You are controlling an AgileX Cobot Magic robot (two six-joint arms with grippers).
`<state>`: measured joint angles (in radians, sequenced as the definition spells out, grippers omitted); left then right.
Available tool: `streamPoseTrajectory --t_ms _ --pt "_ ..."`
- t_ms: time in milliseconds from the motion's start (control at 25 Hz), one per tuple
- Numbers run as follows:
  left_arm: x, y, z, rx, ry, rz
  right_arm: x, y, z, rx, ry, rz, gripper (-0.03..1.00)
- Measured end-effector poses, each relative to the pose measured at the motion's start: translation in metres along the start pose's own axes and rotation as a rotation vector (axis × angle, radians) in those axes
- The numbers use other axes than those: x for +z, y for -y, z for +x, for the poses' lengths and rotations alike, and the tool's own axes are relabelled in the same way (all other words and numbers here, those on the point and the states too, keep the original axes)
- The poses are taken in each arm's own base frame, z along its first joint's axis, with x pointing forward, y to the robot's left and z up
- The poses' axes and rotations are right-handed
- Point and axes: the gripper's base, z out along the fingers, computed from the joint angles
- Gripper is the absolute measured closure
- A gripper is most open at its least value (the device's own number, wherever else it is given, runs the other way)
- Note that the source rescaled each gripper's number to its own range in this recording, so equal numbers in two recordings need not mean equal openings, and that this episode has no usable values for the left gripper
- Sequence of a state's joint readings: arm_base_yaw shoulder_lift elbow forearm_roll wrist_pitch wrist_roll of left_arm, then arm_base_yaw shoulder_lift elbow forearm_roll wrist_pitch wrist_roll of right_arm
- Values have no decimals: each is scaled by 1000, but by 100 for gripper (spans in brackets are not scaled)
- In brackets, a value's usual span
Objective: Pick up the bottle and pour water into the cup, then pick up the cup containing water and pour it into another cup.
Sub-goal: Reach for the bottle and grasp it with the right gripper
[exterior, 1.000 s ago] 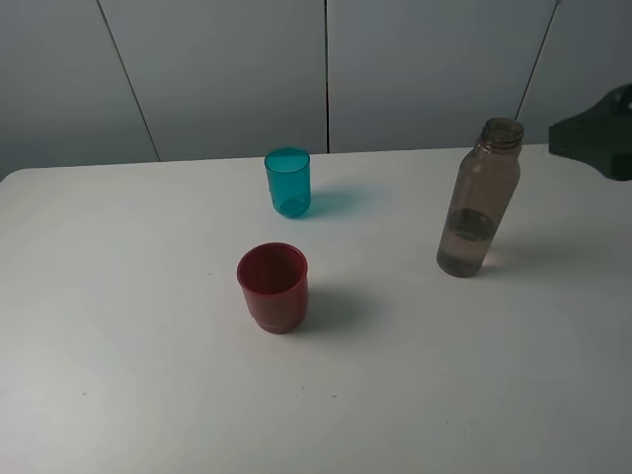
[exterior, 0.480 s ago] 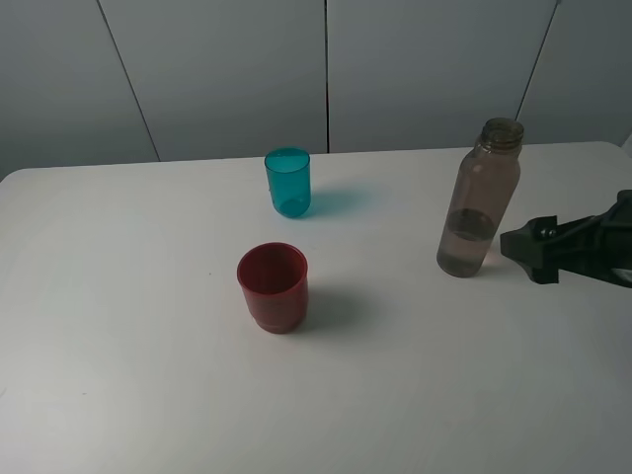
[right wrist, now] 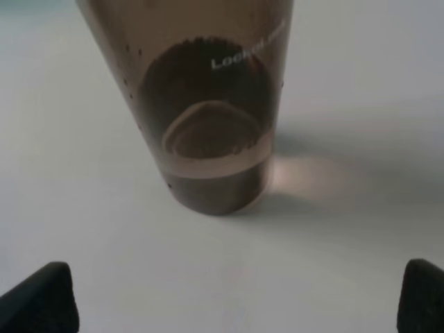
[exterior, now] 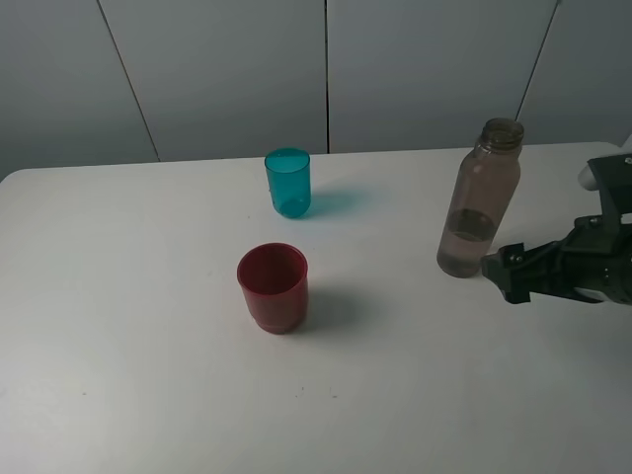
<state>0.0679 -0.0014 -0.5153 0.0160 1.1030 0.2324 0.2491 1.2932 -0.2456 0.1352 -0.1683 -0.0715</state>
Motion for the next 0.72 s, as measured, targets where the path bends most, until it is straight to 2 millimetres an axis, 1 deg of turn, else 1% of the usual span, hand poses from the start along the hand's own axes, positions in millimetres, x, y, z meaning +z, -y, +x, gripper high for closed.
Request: streamPoseTrajectory --t_ms 280,480,720 --pt "0 0 0 0 0 0 21 -2 3 -93 23 -15 -3" --pt "0 0 0 0 0 0 36 -5 7 -111 31 -47 -3" --pt "0 0 0 2 0 0 51 -9 7 -103 116 -90 -3"
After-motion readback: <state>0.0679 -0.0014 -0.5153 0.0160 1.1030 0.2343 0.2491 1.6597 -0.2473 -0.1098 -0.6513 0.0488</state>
